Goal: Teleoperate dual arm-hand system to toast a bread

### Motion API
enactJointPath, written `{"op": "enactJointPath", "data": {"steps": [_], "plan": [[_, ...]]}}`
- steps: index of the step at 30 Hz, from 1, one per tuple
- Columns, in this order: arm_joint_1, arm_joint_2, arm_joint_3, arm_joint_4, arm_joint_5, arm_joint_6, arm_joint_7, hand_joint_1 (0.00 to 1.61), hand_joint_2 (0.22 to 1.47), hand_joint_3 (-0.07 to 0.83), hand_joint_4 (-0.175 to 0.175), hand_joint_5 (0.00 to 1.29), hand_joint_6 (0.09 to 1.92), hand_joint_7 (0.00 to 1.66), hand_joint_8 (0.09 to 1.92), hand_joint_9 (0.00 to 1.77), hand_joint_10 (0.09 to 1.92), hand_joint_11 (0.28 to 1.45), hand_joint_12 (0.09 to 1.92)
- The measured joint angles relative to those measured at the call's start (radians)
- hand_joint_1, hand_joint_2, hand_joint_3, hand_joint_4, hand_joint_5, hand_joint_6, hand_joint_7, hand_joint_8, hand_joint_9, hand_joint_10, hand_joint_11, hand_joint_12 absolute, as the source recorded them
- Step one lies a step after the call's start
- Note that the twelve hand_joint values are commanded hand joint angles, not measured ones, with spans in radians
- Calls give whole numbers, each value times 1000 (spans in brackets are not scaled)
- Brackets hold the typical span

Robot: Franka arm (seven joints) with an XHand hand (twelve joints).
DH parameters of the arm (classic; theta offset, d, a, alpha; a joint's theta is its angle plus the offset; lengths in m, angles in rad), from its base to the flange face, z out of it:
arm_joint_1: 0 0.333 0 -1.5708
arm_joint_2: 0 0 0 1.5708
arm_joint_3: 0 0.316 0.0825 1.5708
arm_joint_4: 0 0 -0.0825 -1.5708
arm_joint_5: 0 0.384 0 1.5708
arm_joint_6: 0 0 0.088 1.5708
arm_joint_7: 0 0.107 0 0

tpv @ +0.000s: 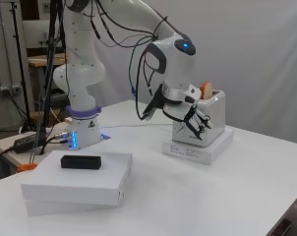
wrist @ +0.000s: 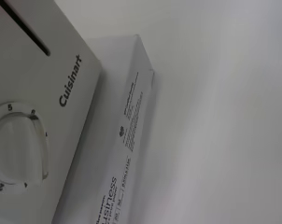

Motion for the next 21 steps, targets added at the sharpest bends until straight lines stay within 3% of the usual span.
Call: {"op": "enactJointPath", "data": {"steps": [3,8,12,16,21], "plan": [[0,9,4,4,1,-1,-6,268,1101,-3,-102,343,87,701,87,897,87,639,87],[-5,56,13,18,4,-15,-43,262,1092,-3,-95,387,87,722,87,929,87,659,87],[-6,53,18,20,6,-10,-58,229,1031,-4,-87,449,87,795,87,1042,87,740,87],[-6,21,26,5,13,0,-60,190,1001,-8,-92,371,87,677,87,821,87,589,87],[-6,-14,41,-24,-31,24,-36,184,1038,5,-92,357,87,662,87,805,87,555,87]]}}
